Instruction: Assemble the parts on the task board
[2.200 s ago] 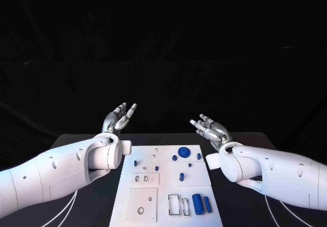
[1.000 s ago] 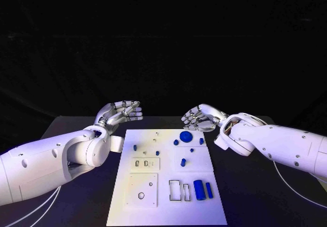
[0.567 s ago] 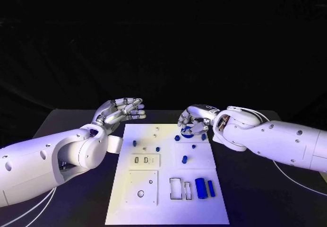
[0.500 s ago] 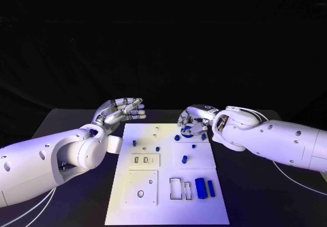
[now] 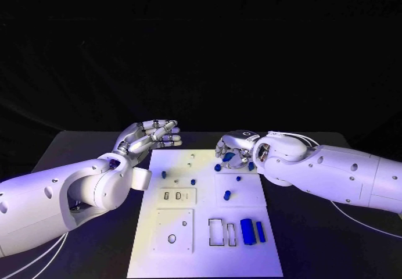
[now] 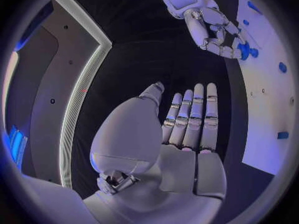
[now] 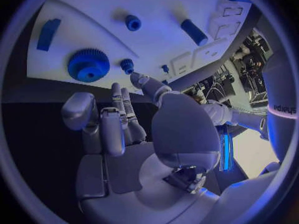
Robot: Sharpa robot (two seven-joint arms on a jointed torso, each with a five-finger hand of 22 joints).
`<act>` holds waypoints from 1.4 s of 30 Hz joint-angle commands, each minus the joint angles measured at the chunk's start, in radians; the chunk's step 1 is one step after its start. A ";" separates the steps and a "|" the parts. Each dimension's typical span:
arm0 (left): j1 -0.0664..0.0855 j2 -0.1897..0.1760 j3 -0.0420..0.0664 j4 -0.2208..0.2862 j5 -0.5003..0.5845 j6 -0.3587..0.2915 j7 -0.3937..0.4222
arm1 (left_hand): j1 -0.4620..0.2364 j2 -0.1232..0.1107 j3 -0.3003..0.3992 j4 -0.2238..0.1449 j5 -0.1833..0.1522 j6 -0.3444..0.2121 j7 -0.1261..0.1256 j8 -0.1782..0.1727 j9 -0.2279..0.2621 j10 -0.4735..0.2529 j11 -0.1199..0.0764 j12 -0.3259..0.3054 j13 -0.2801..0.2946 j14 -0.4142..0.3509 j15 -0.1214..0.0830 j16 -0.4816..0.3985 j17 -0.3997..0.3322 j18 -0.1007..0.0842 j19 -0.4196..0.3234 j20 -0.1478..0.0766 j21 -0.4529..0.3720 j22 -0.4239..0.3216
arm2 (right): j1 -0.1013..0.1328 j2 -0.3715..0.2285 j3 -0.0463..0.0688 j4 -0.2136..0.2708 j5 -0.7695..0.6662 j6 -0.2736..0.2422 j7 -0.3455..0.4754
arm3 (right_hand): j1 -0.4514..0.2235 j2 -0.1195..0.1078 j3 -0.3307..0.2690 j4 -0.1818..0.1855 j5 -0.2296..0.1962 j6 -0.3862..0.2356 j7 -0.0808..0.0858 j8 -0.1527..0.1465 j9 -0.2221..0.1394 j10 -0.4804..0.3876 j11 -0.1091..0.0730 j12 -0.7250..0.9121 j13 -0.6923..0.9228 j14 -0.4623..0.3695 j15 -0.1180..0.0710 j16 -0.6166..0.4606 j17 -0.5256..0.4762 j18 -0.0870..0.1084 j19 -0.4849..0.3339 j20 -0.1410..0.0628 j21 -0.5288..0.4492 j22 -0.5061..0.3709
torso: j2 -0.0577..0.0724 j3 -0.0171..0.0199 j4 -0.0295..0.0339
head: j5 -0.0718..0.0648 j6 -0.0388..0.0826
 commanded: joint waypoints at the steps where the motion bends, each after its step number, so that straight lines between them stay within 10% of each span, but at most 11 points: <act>1: 0.002 0.000 0.001 0.004 0.010 0.023 0.014 | -0.007 -0.002 0.001 0.007 -0.002 0.003 0.027 -0.004 -0.001 -0.006 0.004 -0.004 0.002 -0.008 -0.001 0.004 0.002 0.006 -0.005 0.001 -0.005 -0.002 | -0.001 0.003 -0.001 -0.001 -0.061 0.043 -0.041 | 0.001 -0.012 -0.001 0.008 0.007 -0.008 -0.002 -0.004 0.002 -0.007 -0.001 0.003 0.001 0.060 0.006 0.009 0.008 -0.009 0.008 0.002 0.011 0.015 | 0.007 -0.0004 0.0037 | -0.001 -0.004; 42: 0.003 -0.003 0.002 -0.004 0.012 0.037 -0.015 | -0.025 0.002 -0.009 0.018 -0.010 -0.013 0.034 -0.011 -0.005 -0.021 0.011 -0.014 0.001 -0.021 0.003 0.018 0.016 0.006 -0.007 0.005 -0.009 -0.005 | -0.015 0.031 -0.003 -0.007 -0.036 0.036 -0.024 | 0.021 0.019 0.035 0.037 -0.013 0.037 -0.008 0.024 0.043 0.024 -0.006 0.033 0.017 0.062 0.004 0.039 0.036 -0.015 0.006 0.004 0.068 0.090 | 0.029 0.0000 0.0026 | 0.012 -0.026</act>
